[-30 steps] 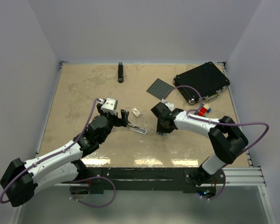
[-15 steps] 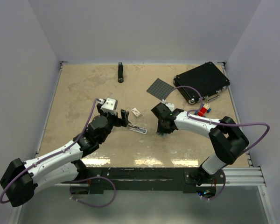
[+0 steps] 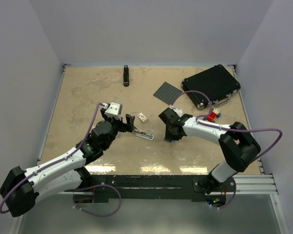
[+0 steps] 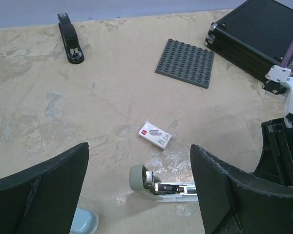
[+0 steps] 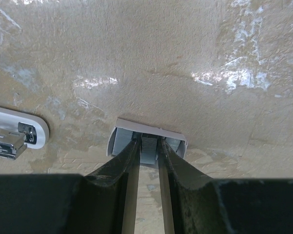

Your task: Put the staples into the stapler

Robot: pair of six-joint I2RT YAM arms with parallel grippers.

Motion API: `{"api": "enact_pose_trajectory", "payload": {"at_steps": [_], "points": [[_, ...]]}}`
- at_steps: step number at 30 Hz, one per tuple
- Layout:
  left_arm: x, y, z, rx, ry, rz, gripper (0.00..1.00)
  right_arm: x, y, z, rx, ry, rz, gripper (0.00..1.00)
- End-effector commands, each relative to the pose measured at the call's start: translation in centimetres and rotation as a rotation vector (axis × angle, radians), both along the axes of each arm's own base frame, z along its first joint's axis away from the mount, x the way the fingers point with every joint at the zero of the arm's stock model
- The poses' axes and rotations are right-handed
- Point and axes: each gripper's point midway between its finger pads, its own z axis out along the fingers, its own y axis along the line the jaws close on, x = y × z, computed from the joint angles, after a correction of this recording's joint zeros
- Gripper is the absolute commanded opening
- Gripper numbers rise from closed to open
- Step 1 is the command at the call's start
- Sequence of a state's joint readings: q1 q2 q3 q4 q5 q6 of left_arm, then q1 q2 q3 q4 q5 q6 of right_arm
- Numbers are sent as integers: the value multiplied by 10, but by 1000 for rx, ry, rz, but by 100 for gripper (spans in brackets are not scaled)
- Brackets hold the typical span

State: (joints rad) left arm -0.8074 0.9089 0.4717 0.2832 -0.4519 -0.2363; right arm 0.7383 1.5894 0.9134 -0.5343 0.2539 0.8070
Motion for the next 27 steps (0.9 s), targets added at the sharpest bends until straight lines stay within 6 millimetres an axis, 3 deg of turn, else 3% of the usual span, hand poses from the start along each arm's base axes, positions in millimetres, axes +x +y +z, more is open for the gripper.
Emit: {"api": "enact_pose_trajectory", "payload": {"at_steps": [1, 7, 14, 20, 27], "points": [[3, -3, 30, -92, -59, 3, 89, 4, 4, 5, 10, -7, 8, 25], [3, -3, 32, -96, -63, 2, 89, 2, 1, 3, -4, -1, 6, 24], [2, -4, 34, -105, -64, -1, 89, 10, -1, 22, -18, -47, 29, 13], [2, -3, 33, -114, -60, 3, 89, 25, 3, 59, -19, -140, 112, 8], [4, 8, 35, -122, -58, 50, 89, 52, 39, 115, 45, -338, 433, 9]]}}
